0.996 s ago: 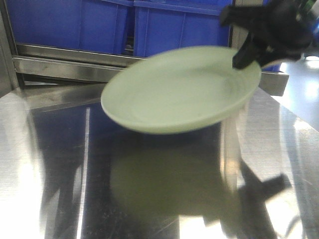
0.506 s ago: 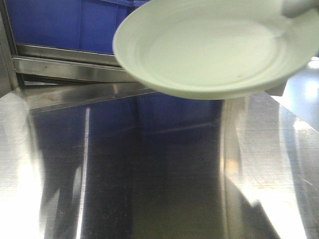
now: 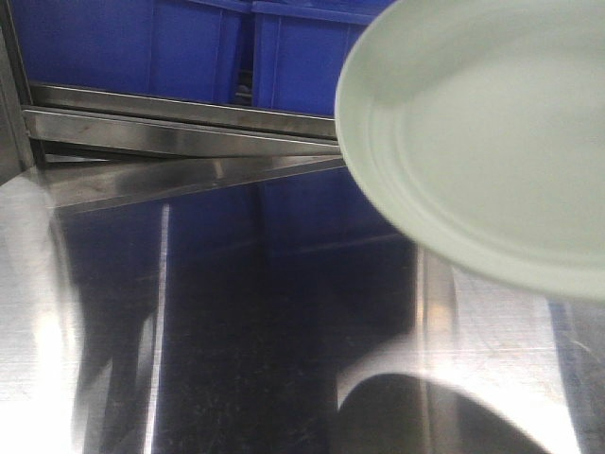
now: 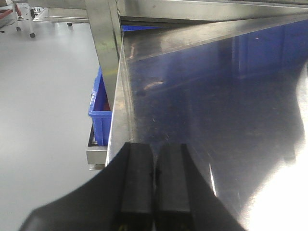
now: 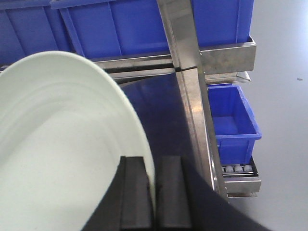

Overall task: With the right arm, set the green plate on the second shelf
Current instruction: 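Lift the pale green plate up off the table with the right gripper, then hold the plate raised in the right gripper while backing away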

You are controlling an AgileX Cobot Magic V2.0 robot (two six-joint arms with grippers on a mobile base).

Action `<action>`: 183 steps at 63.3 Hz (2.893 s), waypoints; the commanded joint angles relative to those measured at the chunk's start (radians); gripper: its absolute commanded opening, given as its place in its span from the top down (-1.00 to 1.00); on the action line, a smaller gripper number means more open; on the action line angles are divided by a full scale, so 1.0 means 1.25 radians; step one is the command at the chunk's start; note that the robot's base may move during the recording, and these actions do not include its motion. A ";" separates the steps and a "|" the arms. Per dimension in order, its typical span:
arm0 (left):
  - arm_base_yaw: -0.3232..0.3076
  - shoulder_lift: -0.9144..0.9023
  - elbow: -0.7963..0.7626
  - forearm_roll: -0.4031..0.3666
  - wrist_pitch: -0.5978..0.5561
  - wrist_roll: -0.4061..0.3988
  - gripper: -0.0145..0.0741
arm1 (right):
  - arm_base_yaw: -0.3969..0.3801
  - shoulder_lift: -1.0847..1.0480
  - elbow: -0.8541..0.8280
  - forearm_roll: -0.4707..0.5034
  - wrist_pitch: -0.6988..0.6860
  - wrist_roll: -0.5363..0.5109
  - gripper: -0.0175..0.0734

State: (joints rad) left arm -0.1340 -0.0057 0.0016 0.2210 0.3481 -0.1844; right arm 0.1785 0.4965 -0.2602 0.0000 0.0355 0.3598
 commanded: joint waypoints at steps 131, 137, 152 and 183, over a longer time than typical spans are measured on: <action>-0.002 -0.018 0.033 0.001 -0.049 -0.004 0.39 | -0.007 -0.053 0.004 0.000 -0.102 -0.003 0.50; -0.002 -0.018 0.033 0.001 -0.049 -0.004 0.39 | -0.007 -0.053 0.004 0.000 -0.102 -0.003 0.50; -0.002 -0.018 0.033 0.001 -0.049 -0.004 0.39 | -0.007 -0.053 0.004 0.000 -0.102 -0.003 0.50; -0.002 -0.018 0.033 0.001 -0.049 -0.004 0.39 | -0.007 -0.053 0.004 0.000 -0.102 -0.003 0.50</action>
State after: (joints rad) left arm -0.1340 -0.0057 0.0016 0.2210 0.3481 -0.1844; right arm 0.1762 0.4286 -0.2226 0.0000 0.0240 0.3578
